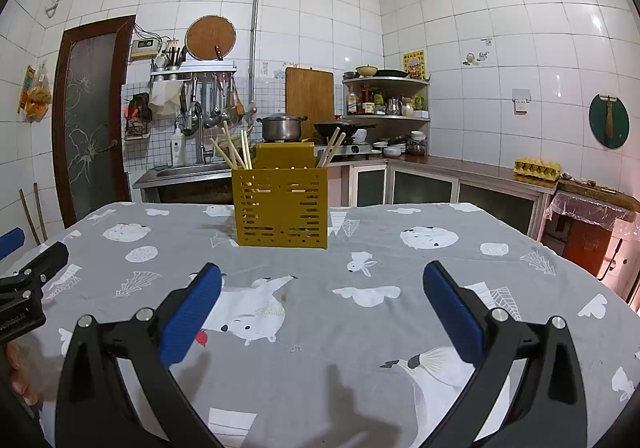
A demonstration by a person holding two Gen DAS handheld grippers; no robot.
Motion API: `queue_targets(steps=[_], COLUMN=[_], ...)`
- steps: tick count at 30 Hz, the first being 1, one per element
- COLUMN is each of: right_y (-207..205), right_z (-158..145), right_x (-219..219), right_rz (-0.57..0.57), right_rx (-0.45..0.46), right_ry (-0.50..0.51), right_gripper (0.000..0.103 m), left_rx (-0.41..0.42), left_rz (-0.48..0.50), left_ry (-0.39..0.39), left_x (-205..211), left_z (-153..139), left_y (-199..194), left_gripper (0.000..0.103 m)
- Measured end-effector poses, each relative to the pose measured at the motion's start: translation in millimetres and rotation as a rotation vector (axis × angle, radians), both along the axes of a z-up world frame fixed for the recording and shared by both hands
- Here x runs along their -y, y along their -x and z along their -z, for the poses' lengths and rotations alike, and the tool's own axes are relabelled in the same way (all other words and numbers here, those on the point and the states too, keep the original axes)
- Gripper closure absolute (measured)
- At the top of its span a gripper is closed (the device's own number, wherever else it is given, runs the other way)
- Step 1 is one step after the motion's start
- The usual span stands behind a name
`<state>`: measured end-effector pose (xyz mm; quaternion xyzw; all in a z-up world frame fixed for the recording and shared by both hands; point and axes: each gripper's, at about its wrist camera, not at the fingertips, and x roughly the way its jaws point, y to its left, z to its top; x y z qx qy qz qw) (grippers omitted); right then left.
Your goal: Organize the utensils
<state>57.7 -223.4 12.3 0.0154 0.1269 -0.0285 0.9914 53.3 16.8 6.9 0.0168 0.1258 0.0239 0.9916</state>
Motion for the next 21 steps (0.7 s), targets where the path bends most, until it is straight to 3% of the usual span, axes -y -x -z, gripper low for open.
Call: queue_targets(steps=[21], right_y=[0.6], right_z=[-0.6], right_x=[-0.4], right_rz=[0.002], right_rx=[-0.001], right_ry=[0.003], right_gripper=[0.004], left_rx=[-0.003], left_rz=[0.011], left_ry=[0.019], left_x=[-3.2], left_z=[1.3], left_y=[0.4], left_gripper=[0.005])
